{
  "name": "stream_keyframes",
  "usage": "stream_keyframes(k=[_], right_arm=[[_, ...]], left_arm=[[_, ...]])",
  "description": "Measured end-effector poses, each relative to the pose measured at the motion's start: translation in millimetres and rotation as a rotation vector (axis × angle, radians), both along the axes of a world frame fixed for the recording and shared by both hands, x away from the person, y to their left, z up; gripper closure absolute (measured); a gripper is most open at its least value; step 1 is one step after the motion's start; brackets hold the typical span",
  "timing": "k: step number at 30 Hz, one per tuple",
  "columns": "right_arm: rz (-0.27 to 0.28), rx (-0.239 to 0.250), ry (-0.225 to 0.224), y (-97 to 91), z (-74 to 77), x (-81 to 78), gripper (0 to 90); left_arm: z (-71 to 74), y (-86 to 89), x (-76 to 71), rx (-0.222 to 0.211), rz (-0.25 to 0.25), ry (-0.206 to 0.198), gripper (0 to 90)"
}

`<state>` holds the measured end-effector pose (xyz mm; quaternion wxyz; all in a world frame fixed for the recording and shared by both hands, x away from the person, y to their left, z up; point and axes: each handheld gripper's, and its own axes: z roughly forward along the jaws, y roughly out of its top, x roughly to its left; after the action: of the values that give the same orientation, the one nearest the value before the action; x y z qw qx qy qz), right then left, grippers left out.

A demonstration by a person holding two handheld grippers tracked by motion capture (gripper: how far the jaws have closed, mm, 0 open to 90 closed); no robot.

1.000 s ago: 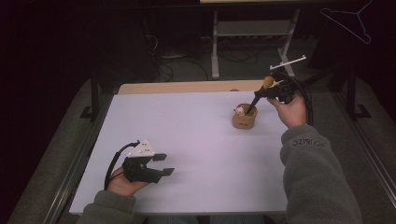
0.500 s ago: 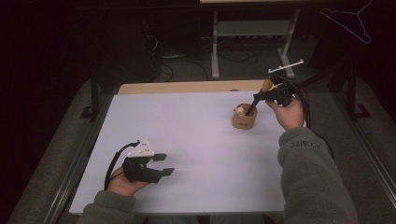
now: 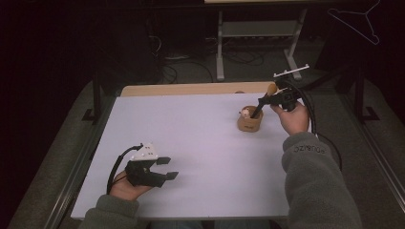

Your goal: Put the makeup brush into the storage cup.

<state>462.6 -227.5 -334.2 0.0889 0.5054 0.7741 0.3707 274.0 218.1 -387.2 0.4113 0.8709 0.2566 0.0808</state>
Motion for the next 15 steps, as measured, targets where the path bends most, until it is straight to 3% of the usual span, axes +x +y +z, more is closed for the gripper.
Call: stream_keyframes(k=[15], right_arm=[[-0.014, 0.02, 0.014, -0.7, -9.3, 0.6, 70.5]], left_arm=[[-0.2, -0.1, 0.1, 0.0, 0.0, 0.001, 39.7]])
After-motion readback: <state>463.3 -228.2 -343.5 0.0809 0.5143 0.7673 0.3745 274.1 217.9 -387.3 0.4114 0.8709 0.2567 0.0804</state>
